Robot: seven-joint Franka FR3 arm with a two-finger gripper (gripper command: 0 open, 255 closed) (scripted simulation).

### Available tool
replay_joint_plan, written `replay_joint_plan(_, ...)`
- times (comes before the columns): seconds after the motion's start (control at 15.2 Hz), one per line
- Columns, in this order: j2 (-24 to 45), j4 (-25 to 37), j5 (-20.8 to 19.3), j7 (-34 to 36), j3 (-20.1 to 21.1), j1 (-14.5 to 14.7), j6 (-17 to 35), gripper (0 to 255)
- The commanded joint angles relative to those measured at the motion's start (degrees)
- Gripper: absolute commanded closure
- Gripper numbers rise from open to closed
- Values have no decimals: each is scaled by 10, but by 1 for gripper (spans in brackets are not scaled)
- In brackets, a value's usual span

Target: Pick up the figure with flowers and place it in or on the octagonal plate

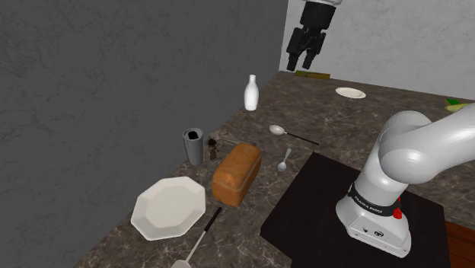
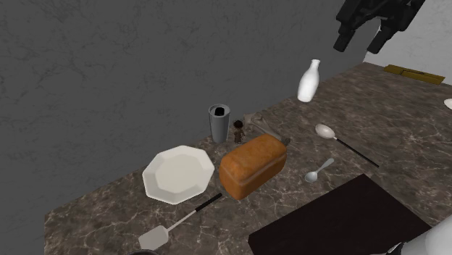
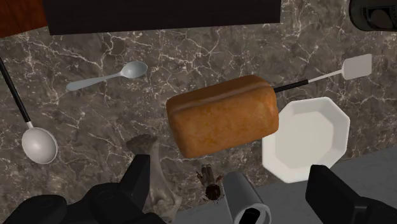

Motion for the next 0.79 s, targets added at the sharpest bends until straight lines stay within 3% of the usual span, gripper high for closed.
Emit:
replay_joint_plan(0.0,0,0,0,0,0,0,0,0)
replay_joint_plan(0.73,139,-83,31,0,9,11,239,0)
